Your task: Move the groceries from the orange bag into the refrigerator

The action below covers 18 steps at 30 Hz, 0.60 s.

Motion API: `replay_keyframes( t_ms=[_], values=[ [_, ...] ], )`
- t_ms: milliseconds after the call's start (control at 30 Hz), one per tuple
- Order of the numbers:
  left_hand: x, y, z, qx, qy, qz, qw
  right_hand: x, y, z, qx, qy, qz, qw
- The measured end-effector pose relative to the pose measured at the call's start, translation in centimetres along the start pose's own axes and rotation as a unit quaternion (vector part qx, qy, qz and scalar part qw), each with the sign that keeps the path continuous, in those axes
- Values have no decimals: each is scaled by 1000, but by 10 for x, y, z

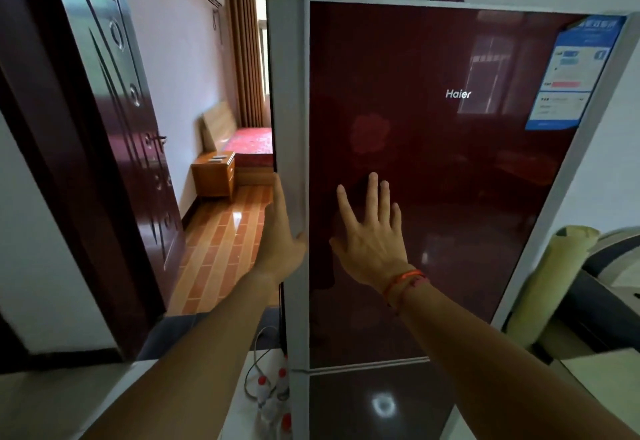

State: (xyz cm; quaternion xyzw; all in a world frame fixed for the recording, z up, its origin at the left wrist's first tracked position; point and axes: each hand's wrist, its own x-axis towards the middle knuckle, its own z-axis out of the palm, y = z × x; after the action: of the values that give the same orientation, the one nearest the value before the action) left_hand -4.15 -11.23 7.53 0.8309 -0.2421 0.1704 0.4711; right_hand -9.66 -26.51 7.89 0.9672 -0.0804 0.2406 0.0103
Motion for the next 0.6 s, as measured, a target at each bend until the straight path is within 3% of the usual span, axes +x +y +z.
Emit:
replay_keyframes(
  t_ms=[133,600],
  values=[
    [2,-7,0,-51,-22,-15,998,-1,0,0,-9,3,-1,1000],
    [-9,-3,-17,-21,-70,-32,997,-11,2,-39,40,-57,0,998]
  ],
)
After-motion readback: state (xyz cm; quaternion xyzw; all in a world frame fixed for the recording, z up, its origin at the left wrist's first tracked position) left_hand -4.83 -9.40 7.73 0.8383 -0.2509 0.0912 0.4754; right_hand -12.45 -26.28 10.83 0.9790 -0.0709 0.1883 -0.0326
